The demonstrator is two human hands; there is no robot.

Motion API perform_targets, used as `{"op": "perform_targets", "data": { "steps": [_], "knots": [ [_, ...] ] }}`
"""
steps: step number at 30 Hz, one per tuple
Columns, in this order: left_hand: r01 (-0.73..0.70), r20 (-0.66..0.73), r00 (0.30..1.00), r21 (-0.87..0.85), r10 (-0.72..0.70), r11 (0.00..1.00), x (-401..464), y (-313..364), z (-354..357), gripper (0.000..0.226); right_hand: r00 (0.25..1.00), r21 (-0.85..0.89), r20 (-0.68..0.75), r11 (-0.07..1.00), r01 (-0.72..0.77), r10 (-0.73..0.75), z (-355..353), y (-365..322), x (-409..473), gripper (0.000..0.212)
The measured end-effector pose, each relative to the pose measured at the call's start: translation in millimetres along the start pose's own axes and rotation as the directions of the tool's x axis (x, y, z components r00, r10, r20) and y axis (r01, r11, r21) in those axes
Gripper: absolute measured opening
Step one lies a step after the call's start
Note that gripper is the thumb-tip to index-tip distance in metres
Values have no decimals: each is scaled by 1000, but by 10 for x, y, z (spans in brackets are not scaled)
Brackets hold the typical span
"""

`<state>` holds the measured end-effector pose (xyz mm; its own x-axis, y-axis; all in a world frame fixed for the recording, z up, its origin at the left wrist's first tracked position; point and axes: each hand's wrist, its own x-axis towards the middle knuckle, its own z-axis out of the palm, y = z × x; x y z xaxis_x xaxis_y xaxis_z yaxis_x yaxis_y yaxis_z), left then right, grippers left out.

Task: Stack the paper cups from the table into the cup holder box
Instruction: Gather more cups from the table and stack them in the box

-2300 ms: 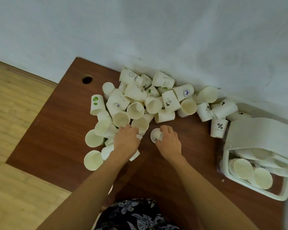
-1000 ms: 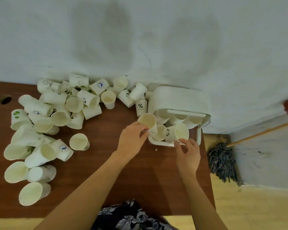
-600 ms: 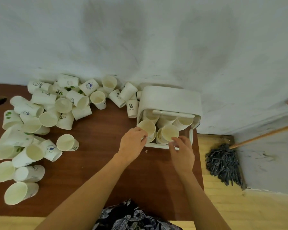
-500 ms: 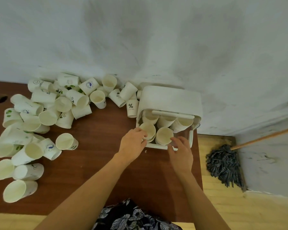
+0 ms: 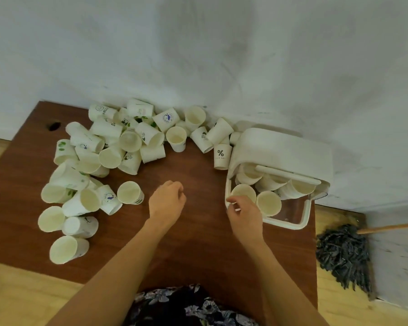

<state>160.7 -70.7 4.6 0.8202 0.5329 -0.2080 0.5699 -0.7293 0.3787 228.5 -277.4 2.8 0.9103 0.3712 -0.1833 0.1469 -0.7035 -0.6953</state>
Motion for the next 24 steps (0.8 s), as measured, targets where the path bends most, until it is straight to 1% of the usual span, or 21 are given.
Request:
{"op": "perform_targets", "data": {
  "steps": [3,5,7,10,12,13,16,20,22,24],
  "knots": [
    [91,-14,996,1,-91,996,80,-407,-153,15,994,-18,100,999,39,-37,282,-243,73,19],
    [141,4,990,28,-142,990,133,-641,-222,20,987,-35,153,998,50,-44,457,-386,128,18],
    [184,36,982,81,-188,980,182,-834,-263,26,981,-54,192,998,41,-30,609,-506,191,18],
    [244,123,959,100,-255,965,251,-1060,-271,33,970,-90,241,996,15,8,796,-664,308,20],
    [242,174,950,116,-260,963,310,-1183,-255,35,963,-111,268,994,7,23,912,-770,396,21],
    [234,190,949,111,-252,966,340,-1234,-252,31,959,-117,281,993,7,27,969,-822,439,21],
    [196,186,962,50,-202,979,415,-1366,-263,6,950,-120,310,993,10,28,1150,-970,585,21],
    [162,161,973,16,-163,987,515,-1471,-300,13,949,-119,313,993,2,36,1393,-1167,848,22],
    [159,141,977,-2,-157,987,593,-1513,-315,16,959,-123,278,992,-16,50,1500,-1265,1002,25],
    [157,128,980,-9,-155,988,669,-1535,-350,15,976,-151,212,988,-21,53,1586,-1350,1164,30]
  ]
}}
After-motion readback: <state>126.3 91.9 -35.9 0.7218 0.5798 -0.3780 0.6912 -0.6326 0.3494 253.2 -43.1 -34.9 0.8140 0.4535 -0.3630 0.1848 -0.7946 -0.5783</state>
